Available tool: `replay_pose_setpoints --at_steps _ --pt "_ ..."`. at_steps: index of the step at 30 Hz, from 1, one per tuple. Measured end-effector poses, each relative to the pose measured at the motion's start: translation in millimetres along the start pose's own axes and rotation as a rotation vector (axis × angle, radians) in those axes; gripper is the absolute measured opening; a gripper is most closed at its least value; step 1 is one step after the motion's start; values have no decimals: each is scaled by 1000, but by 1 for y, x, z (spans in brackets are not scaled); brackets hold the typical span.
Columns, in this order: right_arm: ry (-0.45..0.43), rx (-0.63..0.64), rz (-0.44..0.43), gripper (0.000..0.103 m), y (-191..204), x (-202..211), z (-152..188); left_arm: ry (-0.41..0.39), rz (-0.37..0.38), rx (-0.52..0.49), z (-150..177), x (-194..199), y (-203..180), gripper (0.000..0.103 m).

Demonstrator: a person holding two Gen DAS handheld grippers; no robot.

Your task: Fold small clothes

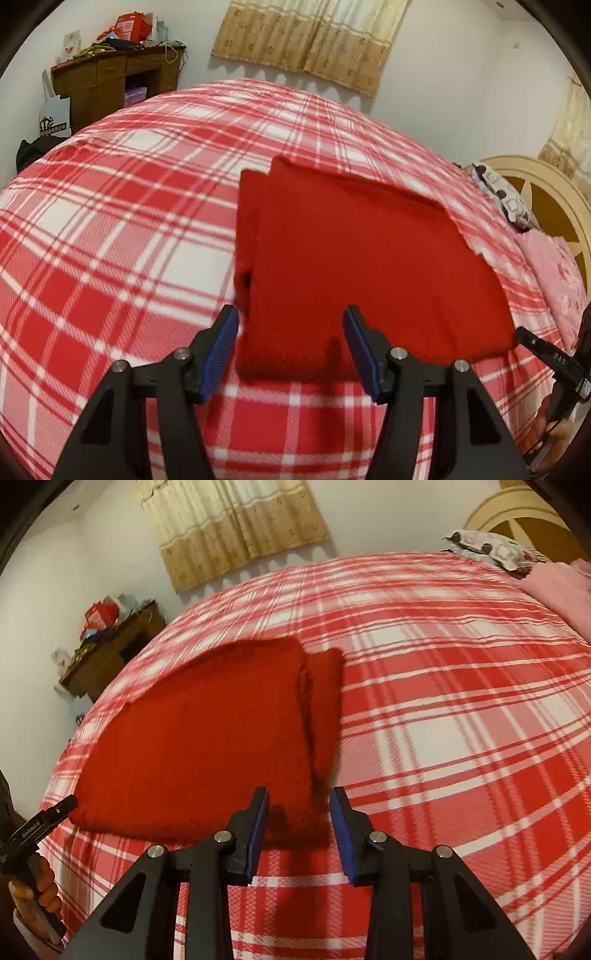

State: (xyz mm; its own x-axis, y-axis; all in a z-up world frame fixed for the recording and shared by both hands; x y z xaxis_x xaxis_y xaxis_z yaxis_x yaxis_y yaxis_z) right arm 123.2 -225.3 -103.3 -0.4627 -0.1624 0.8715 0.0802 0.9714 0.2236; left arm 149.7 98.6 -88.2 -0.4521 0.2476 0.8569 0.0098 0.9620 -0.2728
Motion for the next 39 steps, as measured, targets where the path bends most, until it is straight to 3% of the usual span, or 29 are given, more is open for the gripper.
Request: replay_pose_setpoints --at_steps 2,5,9,10,13,19,23,25,26,27,29,34,35,38,39 --pt "31 20 7 35 4 -12 3 5 12 -20 2 -4 -5 62" --pt "31 38 37 15 8 -14 8 33 -23 -29 7 -12 -4 58" --pt "23 63 36 11 14 -3 21 41 -99 -85 10 -13 -5 20" --pt "29 60 34 11 13 -2 26 41 -113 -101 10 -11 -6 18" --pt "58 39 42 0 5 -4 38 27 -151 -122 12 -5 -2 18" --pt "35 1 -9 0 -1 6 48 39 -217 -138 19 -7 7 18" --pt "-45 -25 -75 1 7 32 32 31 -238 -135 19 -2 6 21" --pt "-70 -28 -76 5 9 38 21 29 -259 -136 19 0 7 21" --pt "-74 -27 -69 18 11 38 15 31 -263 -137 19 0 6 21" --pt "-69 -26 -58 41 12 34 9 31 -266 -138 19 0 6 21" --pt "-73 -32 -53 65 13 29 1 31 -288 -143 19 1 6 22" --pt "-66 -20 -36 65 18 7 -13 8 -323 -153 20 9 5 50" --pt "-46 -10 -32 61 19 -1 -13 0 -320 -152 19 10 5 51" --pt "7 36 17 5 24 -17 -7 -3 -317 -143 17 9 6 52" --pt "22 57 54 5 25 -21 -3 4 -311 -138 17 6 7 52"
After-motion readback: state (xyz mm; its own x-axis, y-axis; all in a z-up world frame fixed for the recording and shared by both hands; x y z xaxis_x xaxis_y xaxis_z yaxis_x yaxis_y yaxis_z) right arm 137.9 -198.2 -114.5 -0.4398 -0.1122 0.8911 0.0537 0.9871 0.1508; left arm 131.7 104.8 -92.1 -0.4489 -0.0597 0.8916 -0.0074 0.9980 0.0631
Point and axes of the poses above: each gripper's, at about its wrist camera, not at the fingertips, and x roughly against the way its jaws point, y to its left, z to its underside, the point moved 10 cm from there along -x, roughly the way its jaws point, and after that the axes turned 15 degrees about y, right-handed, at the moved point
